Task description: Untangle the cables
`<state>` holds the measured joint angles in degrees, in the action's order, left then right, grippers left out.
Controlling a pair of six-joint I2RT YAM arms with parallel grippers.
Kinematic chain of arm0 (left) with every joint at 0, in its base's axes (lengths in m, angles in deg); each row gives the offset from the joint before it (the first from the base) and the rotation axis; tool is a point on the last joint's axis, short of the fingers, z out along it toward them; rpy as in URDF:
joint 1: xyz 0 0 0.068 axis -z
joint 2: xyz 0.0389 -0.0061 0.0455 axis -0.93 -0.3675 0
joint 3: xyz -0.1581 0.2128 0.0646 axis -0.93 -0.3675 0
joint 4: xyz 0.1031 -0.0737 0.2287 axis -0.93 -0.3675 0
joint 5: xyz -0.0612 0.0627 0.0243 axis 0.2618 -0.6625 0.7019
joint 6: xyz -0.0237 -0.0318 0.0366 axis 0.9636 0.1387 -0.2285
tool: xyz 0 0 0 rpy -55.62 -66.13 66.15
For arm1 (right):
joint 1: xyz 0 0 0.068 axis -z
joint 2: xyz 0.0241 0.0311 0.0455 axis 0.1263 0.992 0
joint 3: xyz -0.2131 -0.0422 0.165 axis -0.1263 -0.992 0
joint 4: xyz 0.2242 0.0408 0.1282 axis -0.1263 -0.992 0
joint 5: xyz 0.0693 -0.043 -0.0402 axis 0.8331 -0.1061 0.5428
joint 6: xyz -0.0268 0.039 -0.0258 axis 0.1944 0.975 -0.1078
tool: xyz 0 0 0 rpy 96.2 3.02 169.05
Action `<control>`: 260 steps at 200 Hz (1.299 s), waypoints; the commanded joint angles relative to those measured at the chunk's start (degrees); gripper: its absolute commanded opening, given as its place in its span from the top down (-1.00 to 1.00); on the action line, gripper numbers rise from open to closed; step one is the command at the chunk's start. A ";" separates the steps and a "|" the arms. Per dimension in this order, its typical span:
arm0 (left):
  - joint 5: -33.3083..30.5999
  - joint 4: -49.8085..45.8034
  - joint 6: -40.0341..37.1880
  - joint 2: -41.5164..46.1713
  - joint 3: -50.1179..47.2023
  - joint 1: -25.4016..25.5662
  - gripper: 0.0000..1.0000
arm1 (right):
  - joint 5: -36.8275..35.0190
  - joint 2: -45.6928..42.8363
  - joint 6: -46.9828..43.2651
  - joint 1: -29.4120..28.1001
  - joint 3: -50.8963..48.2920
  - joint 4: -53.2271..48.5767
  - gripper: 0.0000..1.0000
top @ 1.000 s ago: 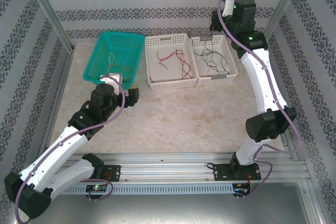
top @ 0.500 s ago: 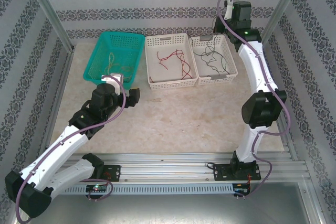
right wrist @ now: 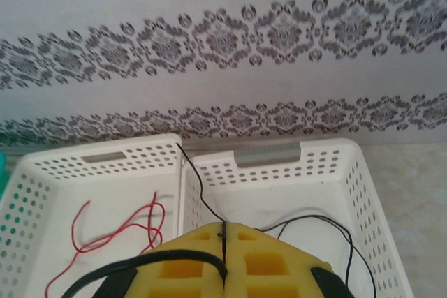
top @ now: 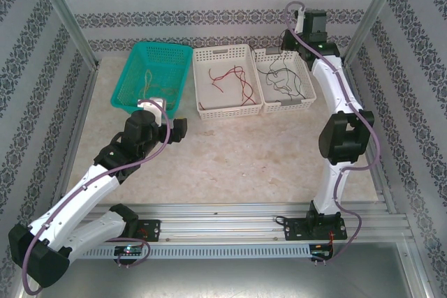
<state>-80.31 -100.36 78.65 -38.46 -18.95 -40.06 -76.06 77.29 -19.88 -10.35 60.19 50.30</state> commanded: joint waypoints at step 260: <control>0.72 1.62 -1.45 -0.33 0.08 -0.32 -1.00 | 4.13 5.14 4.31 -0.97 -3.05 -4.09 0.12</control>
<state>-80.26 -100.36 78.21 -38.90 -18.95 -40.06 -76.34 85.57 -17.61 -10.07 57.28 45.80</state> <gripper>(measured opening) 0.999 0.405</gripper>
